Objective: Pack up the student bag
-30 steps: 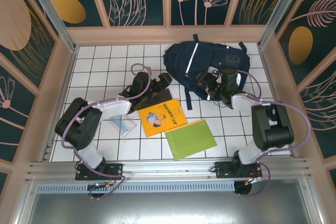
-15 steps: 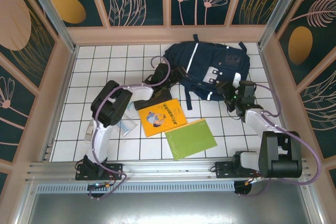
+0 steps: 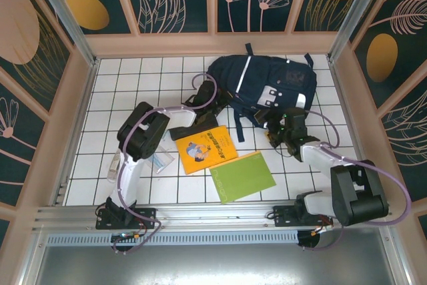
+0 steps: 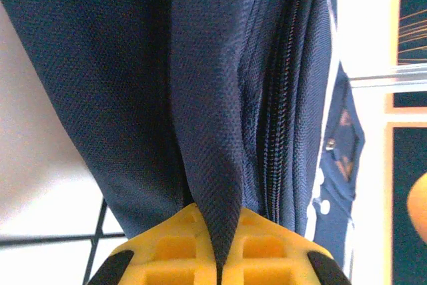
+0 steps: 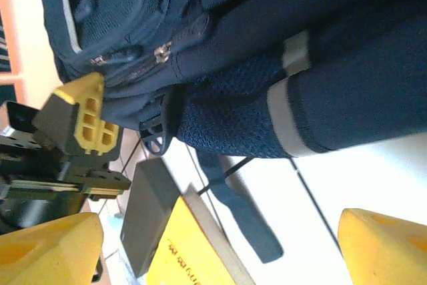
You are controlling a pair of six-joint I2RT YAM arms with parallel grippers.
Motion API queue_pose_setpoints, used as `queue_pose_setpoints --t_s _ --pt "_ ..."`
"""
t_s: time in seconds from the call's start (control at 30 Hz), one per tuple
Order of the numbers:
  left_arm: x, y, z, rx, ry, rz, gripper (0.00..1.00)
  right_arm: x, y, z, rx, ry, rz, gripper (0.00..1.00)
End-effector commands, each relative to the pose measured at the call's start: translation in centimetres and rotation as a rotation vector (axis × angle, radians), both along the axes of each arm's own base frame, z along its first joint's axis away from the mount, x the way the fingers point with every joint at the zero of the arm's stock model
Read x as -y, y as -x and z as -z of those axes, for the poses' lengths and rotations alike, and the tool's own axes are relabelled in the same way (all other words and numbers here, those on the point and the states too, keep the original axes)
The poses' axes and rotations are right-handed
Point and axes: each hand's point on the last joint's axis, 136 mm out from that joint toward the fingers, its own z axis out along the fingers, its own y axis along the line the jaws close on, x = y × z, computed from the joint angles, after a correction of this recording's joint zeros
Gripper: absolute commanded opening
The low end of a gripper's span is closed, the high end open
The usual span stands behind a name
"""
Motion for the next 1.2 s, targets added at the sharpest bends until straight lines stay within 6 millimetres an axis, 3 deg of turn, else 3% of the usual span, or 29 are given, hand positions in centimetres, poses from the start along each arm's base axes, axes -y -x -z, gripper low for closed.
queue_pose_setpoints --t_s 0.0,0.07,0.23,0.4,0.47,0.57,0.63,0.67,0.7,0.77,0.83,1.0,1.17 --pt "1.2 1.3 -8.9 0.071 0.23 -0.012 0.0 -1.0 -1.3 -1.5 0.067 -0.067 0.052 0.95" --pt "1.0 2.0 -10.3 0.069 0.29 -0.023 0.0 -1.0 -2.0 -2.0 0.107 -0.083 0.072 0.99" --pt "1.3 3.0 -12.2 0.06 0.377 0.005 0.0 -0.6 -4.4 -2.5 0.174 -0.068 0.122 0.99" --pt "1.1 3.5 -11.8 0.058 0.367 0.018 0.0 0.2 -6.9 -3.4 0.236 -0.067 0.172 0.93" --pt "0.9 3.5 -11.1 0.055 0.347 0.012 0.0 0.4 -7.5 -4.3 0.266 -0.081 0.187 0.79" --pt "0.7 3.4 -10.2 0.054 0.327 0.017 0.0 0.1 -8.2 -5.5 0.296 -0.07 0.173 0.48" --pt "1.0 3.2 -10.0 0.072 0.301 0.047 0.0 -0.2 -8.5 -6.1 0.304 -0.063 0.156 0.2" --pt "1.2 3.0 -10.0 0.092 0.282 0.075 0.01 -0.3 -8.6 -6.4 0.304 -0.067 0.151 0.1" --pt "1.5 2.8 -10.1 0.115 0.243 0.115 0.15 -0.6 -8.7 -6.8 0.31 -0.074 0.142 0.01" --pt "1.7 2.9 -9.7 0.144 0.121 0.181 0.45 -1.0 -8.9 -7.6 0.316 -0.09 0.131 0.0" --pt "1.0 3.5 -9.2 0.184 -0.041 0.236 0.58 -1.3 -9.1 -8.2 0.314 -0.102 0.126 0.0" --pt "-1.7 7.0 -8.4 0.286 -0.317 0.364 0.61 -2.0 -10.5 -9.3 0.308 -0.117 0.126 0.0" --pt "-0.5 11.8 -8.6 0.432 -0.458 0.52 0.55 -3.6 -12.2 -10.1 0.289 -0.137 0.095 0.0"
